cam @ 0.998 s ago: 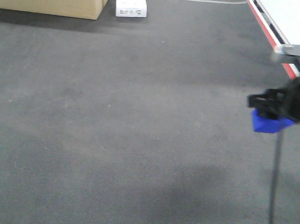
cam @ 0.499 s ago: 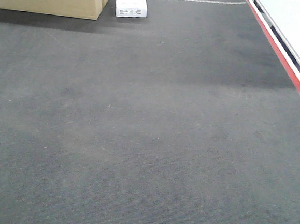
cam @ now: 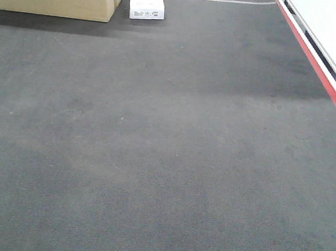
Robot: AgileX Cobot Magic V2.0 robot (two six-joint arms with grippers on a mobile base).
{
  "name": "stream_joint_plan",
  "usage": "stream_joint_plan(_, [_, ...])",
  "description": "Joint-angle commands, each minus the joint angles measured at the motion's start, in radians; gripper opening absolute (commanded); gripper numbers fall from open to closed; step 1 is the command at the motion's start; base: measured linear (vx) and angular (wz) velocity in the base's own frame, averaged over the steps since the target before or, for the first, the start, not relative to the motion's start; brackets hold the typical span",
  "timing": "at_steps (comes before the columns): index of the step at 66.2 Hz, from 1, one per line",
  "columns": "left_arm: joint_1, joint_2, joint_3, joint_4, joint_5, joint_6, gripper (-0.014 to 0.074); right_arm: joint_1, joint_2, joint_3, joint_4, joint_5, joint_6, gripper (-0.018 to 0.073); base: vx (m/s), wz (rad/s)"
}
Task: Pour parts from conveyor to right shelf
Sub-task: 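Hold the blue block in the right gripper while backing away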
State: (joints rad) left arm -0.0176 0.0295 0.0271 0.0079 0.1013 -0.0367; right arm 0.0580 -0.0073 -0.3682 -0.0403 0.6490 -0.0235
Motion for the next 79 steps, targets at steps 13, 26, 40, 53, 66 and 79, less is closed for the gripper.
stream_joint_plan(13, [-0.007,0.018,-0.020,-0.008,-0.079,-0.008,-0.0006,-0.001,0.024,-0.028,-0.013,-0.108,0.004,-0.0004,0.00,0.00])
stream_joint_plan(26, [-0.007,0.018,-0.020,-0.008,-0.079,-0.008,-0.0006,-0.001,0.024,-0.028,0.010,-0.124,0.004,-0.0004,0.00,0.00])
stream_joint_plan(40, [-0.007,0.018,-0.020,-0.008,-0.079,-0.008,-0.0006,-0.001,0.024,-0.028,0.019,-0.121,0.004,-0.0004,0.00,0.00])
stream_joint_plan(53, [-0.007,0.018,-0.020,-0.008,-0.079,-0.008,-0.0006,-0.001,0.024,-0.028,0.019,-0.120,0.004,-0.0004,0.00,0.00])
stream_joint_plan(66, [-0.007,0.018,-0.020,-0.008,-0.079,-0.008,-0.0006,-0.001,0.024,-0.028,0.019,-0.120,0.004,-0.0004,0.00,0.00])
stream_joint_plan(79, [-0.007,0.018,-0.020,-0.008,-0.079,-0.008,-0.0006,-0.001,0.024,-0.028,0.019,-0.120,0.004,-0.0004,0.00,0.00])
